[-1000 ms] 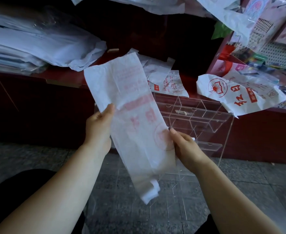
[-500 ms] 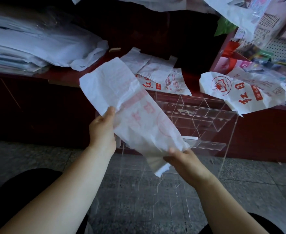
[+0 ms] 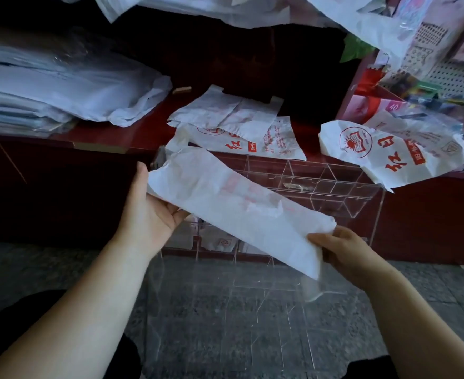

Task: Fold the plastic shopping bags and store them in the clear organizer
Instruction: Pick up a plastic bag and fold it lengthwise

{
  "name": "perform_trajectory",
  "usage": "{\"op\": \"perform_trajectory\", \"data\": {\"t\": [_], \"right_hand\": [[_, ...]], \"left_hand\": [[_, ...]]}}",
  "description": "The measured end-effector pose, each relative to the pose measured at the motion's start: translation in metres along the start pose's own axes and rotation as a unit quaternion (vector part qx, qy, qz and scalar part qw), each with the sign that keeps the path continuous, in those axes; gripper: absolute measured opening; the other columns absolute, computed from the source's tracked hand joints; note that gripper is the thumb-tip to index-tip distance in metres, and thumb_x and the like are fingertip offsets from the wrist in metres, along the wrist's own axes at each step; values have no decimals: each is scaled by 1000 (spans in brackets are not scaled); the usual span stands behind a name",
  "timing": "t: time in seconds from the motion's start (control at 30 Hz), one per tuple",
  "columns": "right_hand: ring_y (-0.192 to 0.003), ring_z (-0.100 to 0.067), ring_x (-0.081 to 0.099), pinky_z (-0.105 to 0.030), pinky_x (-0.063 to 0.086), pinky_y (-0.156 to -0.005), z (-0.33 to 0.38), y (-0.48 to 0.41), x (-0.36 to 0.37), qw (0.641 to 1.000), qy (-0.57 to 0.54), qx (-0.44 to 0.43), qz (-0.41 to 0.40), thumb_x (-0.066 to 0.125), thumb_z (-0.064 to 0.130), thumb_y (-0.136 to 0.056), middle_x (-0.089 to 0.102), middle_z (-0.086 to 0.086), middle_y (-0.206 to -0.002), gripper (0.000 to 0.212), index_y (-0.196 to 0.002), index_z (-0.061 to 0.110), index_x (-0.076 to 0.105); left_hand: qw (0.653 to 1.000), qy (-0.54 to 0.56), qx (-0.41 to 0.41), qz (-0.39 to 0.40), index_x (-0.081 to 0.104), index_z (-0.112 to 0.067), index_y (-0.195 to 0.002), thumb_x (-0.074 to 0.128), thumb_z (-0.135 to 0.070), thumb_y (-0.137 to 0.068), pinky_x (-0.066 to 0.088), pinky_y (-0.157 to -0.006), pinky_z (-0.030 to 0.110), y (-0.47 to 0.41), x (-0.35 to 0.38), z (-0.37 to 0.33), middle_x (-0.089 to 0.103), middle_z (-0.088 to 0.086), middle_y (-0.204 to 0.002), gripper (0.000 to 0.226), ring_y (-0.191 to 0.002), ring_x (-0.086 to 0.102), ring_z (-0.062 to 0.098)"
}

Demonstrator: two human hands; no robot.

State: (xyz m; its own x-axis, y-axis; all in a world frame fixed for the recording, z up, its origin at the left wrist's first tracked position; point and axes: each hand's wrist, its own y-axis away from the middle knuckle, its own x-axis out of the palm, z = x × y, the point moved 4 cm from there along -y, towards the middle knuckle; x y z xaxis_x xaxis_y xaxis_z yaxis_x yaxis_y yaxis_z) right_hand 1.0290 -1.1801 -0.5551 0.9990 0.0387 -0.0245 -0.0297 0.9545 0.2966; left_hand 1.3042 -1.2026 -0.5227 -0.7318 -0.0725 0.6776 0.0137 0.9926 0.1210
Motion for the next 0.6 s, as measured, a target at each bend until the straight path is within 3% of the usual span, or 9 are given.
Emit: {"op": "perform_trajectory", "data": {"t": [0.13,0.23,0.3,0.37,0.4,0.43,0.5,0.53,0.6], "right_hand": [[-63,-9,68,-19,55,-57,-5,-1,-22,1000,-9,6,-9,48,0,-88,72,2,-69,15,-87,6,62],[-58,-10,67,-21,53,-51,-6,-5,-28,1000,4,5,-9,50,1,-87,71,0,-65,13,-84,6,62],[-53,-10,65,-21,51,-46,-6,-9,-31,999,4,-5,-45,54,4,-87,70,0,-62,12,-80,9,62],[-51,-9,64,-22,51,-47,-5,-13,-32,997,8,-16,-77,58,8,-86,69,1,-62,12,-76,12,64],[-50,-8,63,-22,51,-47,-4,-15,-33,995,9,-22,-92,58,9,-86,68,2,-60,12,-75,13,64],[-49,-7,62,-21,50,-46,-4,-17,-35,994,6,-29,-108,59,10,-86,68,4,-58,13,-75,13,64],[-46,-6,60,-19,49,-43,-1,-18,-41,990,-15,-41,-133,58,10,-87,66,6,-53,13,-76,13,63],[-45,-5,59,-18,48,-41,-1,-17,-43,989,-24,-42,-138,57,9,-87,65,6,-52,12,-76,12,62],[-44,-5,59,-17,47,-41,-1,-16,-44,990,-33,-40,-134,56,9,-88,65,7,-51,13,-77,12,62]], "left_hand": [[989,-128,-69,-1,75,-20,-60,37,-43,-92,53,-54,20,-4,1,-4,71,-4,-65,55,-58,67,7],[943,-319,-95,3,68,-15,-78,50,-23,-91,50,-45,16,-10,-5,-1,70,-5,-61,23,-54,66,6],[905,-412,-102,26,65,-13,-79,68,-15,-79,51,-48,15,-13,-5,4,70,-6,-61,4,-56,66,4],[882,-452,-111,72,70,-17,-76,90,-33,-39,51,-51,14,-15,-7,9,72,-8,-68,46,-63,68,3],[885,-445,-113,73,72,-16,-74,90,-43,-14,51,-52,14,-16,-11,11,73,-6,-71,68,-66,68,4],[893,-428,-114,74,73,-16,-73,87,-49,-2,51,-51,14,-16,-12,13,73,-5,-74,79,-67,69,5],[901,-405,-128,85,74,-14,-69,91,-44,-13,49,-49,13,-17,-15,19,73,-3,-71,66,-64,68,5],[905,-396,-131,81,73,-14,-69,92,-33,-34,49,-48,12,-18,-15,21,72,-4,-67,44,-60,67,3],[903,-409,-125,48,67,-10,-75,70,-6,-75,49,-47,11,-21,-17,24,69,-6,-58,5,-53,65,2]]}}
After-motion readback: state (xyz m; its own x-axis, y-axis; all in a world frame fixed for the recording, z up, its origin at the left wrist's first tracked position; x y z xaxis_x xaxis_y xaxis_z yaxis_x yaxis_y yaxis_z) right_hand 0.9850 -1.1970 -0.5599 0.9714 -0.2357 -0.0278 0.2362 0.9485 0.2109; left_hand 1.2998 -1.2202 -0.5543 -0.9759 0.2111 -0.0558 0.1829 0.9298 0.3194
